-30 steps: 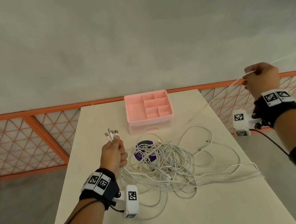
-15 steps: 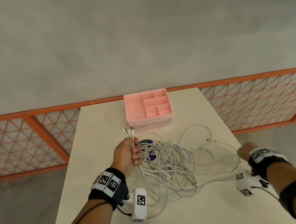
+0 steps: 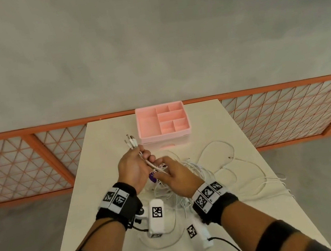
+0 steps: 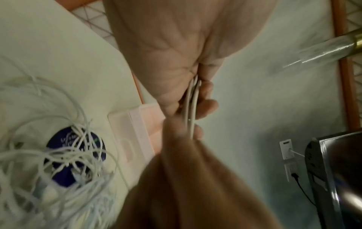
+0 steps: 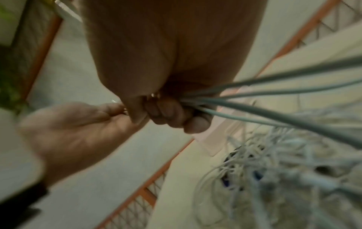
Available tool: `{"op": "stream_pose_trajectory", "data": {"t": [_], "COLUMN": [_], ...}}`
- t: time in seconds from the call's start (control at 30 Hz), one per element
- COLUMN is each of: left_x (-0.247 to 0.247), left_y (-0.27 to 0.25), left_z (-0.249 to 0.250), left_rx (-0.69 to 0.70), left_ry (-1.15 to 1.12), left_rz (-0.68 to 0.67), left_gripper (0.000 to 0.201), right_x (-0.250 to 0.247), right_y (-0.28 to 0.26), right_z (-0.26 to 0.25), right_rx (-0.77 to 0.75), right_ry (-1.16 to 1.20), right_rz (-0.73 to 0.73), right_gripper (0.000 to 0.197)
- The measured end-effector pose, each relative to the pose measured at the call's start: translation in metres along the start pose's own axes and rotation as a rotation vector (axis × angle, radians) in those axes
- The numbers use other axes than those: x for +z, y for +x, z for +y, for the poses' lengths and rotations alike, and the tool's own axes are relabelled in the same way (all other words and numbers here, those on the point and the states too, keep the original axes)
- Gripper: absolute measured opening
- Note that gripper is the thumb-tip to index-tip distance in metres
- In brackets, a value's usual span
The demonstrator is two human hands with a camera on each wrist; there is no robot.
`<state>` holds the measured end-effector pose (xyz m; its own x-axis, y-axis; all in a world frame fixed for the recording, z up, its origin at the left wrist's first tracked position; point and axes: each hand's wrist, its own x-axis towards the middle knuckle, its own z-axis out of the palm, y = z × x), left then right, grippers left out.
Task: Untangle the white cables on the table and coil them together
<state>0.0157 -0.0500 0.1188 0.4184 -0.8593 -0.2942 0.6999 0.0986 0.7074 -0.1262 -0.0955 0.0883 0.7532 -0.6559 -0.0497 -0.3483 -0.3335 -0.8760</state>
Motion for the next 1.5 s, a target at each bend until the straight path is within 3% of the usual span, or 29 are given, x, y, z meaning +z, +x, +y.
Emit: {"op": "stream_pose_trajectory", "data": {"t": [0.07,0.13,0.4,0.47,0.53,0.63,0.7,0.77,0.87,0.97,1.0,1.07,1.13,1.23,1.37,1.5], "left_x": [-0.015,-0.022,-0.027,-0.027,-0.024,-0.019,-0.017,-0.017,-0.02,-0.025,-0.027,-0.032,-0.036,-0.039,-0.037,-0.037], "left_y": [0.006,0.009,0.006,0.002,-0.001,-0.007,-0.011,-0.015,-0.019,-0.021,-0.021,-0.019,-0.018,-0.017,-0.019,-0.019], "left_z": [0.011,0.019,0.014,0.004,-0.011,-0.033,-0.043,-0.05,-0.053,-0.051,-0.05,-0.047,-0.045,-0.043,-0.04,-0.037], "left_rx": [0.033,0.05,-0.038,-0.089,-0.139,-0.179,-0.183,-0.193,-0.216,-0.212,-0.202,-0.178,-0.163,-0.155,-0.141,-0.121], "left_ry": [0.016,0.025,0.103,0.145,0.166,0.189,0.201,0.227,0.303,0.362,0.372,0.384,0.379,0.365,0.377,0.383], "left_rz": [0.011,0.02,0.01,-0.011,-0.034,-0.024,0.005,0.029,0.049,0.063,0.076,0.105,0.133,0.154,0.141,0.126], "left_gripper": [0.026,0.026,0.028,0.027,0.027,0.026,0.025,0.026,0.028,0.029,0.03,0.03,0.029,0.029,0.029,0.028], "right_x": [-0.013,-0.033,-0.14,-0.173,-0.202,-0.233,-0.237,-0.23,-0.207,-0.189,-0.183,-0.16,-0.133,-0.095,-0.039,-0.001], "right_y": [-0.007,-0.018,-0.074,-0.086,-0.097,-0.105,-0.106,-0.109,-0.117,-0.12,-0.116,-0.104,-0.083,-0.05,-0.03,-0.019], "right_z": [0.019,0.044,0.145,0.15,0.145,0.137,0.138,0.146,0.174,0.247,0.264,0.231,0.164,0.107,0.075,0.064], "right_rx": [-0.007,0.083,0.485,0.582,0.657,0.627,0.612,0.705,0.938,1.041,1.042,0.947,0.803,0.577,0.467,0.392], "right_ry": [-0.191,-0.275,-0.677,-0.757,-0.884,-1.01,-1.068,-1.127,-1.094,-0.95,-0.947,-0.94,-0.862,-0.633,-0.339,-0.342], "right_rz": [-0.081,-0.133,-0.124,-0.055,0.113,0.445,0.527,0.44,0.132,-0.218,-0.313,-0.372,-0.305,-0.216,-0.257,-0.233], "right_gripper": [0.023,0.034,0.035,0.031,0.026,0.029,0.036,0.033,0.024,0.033,0.034,0.031,0.035,0.028,0.047,0.034]}}
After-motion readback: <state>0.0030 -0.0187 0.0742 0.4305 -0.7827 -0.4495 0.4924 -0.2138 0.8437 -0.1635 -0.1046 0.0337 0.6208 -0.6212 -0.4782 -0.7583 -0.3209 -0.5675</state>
